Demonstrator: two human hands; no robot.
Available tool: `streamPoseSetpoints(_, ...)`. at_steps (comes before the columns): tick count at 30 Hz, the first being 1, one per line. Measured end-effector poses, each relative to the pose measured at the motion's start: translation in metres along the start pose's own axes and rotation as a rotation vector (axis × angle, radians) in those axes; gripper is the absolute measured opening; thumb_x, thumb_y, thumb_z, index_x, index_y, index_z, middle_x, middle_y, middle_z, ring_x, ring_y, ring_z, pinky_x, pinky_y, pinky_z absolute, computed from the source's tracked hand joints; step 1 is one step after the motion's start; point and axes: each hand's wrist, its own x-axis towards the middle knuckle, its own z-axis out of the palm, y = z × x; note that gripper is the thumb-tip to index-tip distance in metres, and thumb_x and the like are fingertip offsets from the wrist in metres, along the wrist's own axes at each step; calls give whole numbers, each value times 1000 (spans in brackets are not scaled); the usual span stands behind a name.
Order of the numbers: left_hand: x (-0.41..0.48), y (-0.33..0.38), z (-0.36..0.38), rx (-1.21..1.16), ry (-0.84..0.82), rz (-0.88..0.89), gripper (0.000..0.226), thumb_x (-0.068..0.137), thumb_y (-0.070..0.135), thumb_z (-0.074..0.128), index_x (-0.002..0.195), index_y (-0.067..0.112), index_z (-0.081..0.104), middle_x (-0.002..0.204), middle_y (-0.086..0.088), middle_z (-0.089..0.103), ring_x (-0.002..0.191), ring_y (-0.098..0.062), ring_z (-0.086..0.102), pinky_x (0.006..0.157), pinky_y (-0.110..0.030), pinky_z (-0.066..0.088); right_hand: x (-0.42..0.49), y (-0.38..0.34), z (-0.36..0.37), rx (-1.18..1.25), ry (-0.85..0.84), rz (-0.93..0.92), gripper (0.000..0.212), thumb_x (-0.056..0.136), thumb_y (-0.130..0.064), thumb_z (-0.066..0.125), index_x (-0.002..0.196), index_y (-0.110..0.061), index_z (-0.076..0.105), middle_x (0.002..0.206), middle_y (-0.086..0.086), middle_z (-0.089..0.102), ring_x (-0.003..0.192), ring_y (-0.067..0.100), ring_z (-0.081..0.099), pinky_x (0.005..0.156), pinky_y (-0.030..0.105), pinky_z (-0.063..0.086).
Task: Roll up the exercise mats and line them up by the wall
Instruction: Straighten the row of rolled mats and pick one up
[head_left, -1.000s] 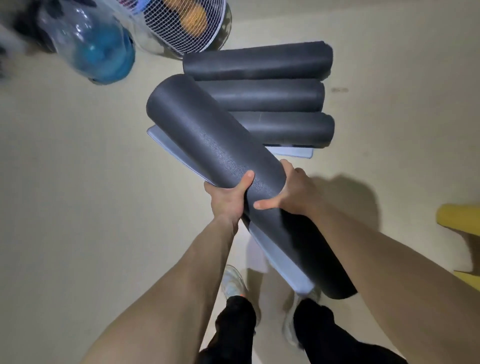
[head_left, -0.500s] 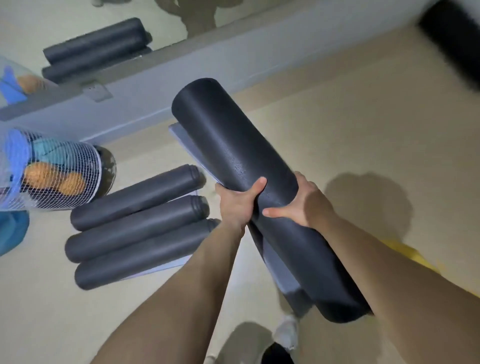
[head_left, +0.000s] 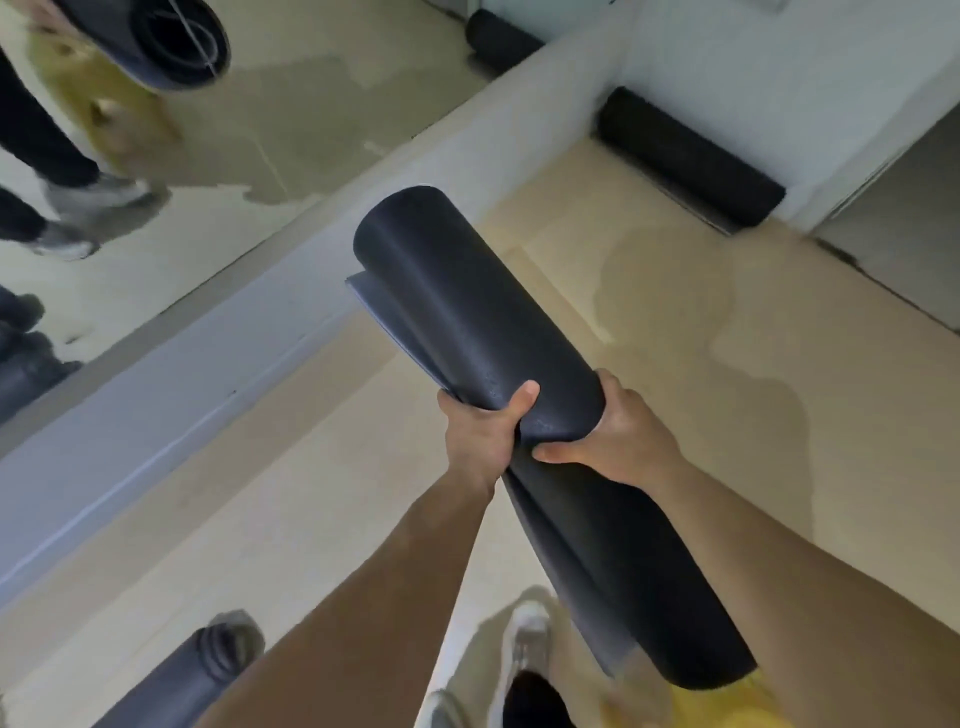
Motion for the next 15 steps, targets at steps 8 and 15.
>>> streamPoseSetpoints(8, 166, 84, 196, 62, -114, -13, 94, 73, 45, 91, 142, 18, 34, 133, 4, 58, 112, -18, 61, 96, -34, 55, 204, 52, -136, -44, 43, 149, 130, 29, -92, 76, 140, -36, 37, 122, -4, 58, 107, 24, 64, 88, 48, 58)
streamPoseSetpoints(15, 307, 120, 360, 90, -138, -69, 88, 75, 43, 90, 141, 18, 37, 131, 4, 58, 111, -19, 60, 96, -33, 53, 382, 111, -233, -97, 9, 242, 129, 32, -92, 74, 142, -36, 33, 120, -3, 54, 105, 25, 62, 87, 49, 58)
